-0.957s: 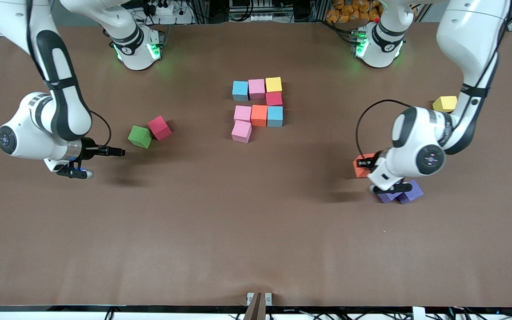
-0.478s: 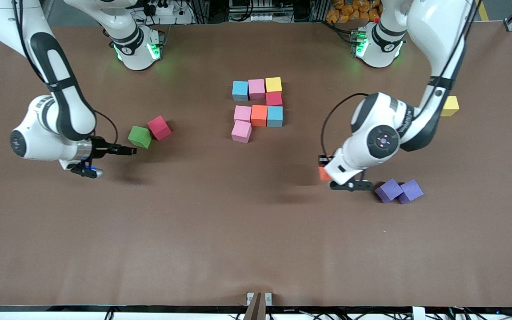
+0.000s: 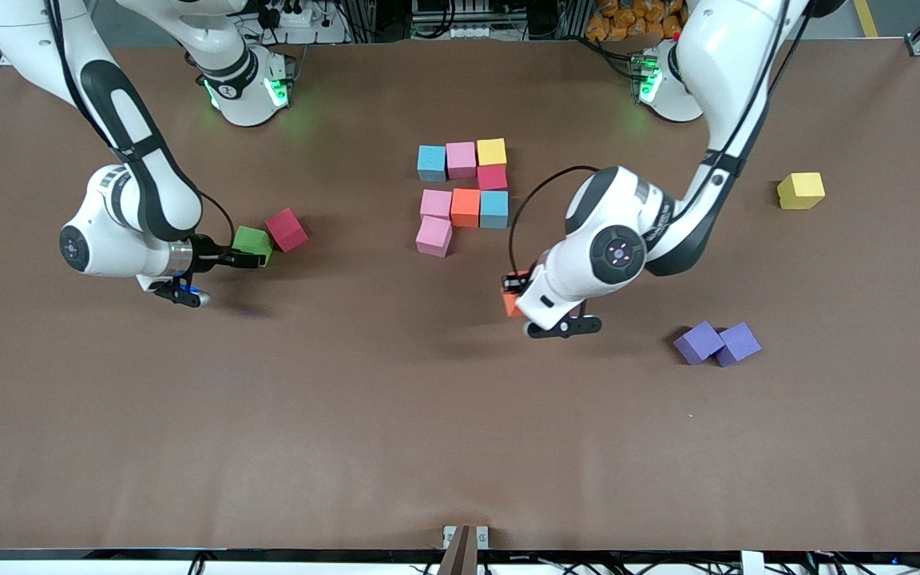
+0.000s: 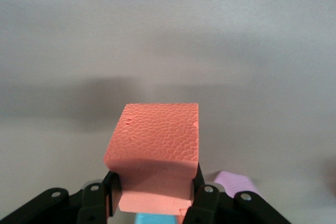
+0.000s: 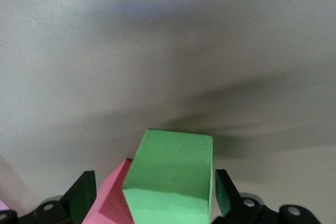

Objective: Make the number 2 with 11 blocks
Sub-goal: 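Grasp the green cube with the right gripper while the left gripper carries orange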

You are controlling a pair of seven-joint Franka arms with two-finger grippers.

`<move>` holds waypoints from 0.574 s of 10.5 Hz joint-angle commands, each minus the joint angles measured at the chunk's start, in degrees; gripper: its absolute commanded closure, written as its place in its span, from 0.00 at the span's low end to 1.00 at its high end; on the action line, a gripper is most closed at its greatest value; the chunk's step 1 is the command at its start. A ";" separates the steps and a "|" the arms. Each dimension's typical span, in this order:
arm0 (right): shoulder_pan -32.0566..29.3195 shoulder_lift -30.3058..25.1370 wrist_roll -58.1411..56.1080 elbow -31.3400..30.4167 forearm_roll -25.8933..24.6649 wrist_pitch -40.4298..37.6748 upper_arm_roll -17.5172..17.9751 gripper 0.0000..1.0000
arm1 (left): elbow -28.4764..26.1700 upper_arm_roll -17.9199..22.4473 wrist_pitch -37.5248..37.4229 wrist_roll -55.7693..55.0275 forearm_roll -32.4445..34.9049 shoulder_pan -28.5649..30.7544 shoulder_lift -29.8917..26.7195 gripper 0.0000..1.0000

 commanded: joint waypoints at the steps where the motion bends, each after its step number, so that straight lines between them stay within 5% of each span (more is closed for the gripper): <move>1: -1.59 -4.45 1.53 -4.82 -1.25 1.31 1.39 0.00 | 5.41 0.79 0.37 -6.75 -6.54 -1.17 3.86 0.98; 3: -1.59 -4.54 1.62 -7.27 -1.16 4.29 1.48 0.00 | 5.50 1.84 2.74 -13.77 -12.07 -2.56 4.30 0.98; 6: -1.24 -4.37 1.79 -8.25 -0.90 4.83 1.48 0.02 | 5.41 8.59 7.84 -29.93 -24.29 -10.28 4.74 0.98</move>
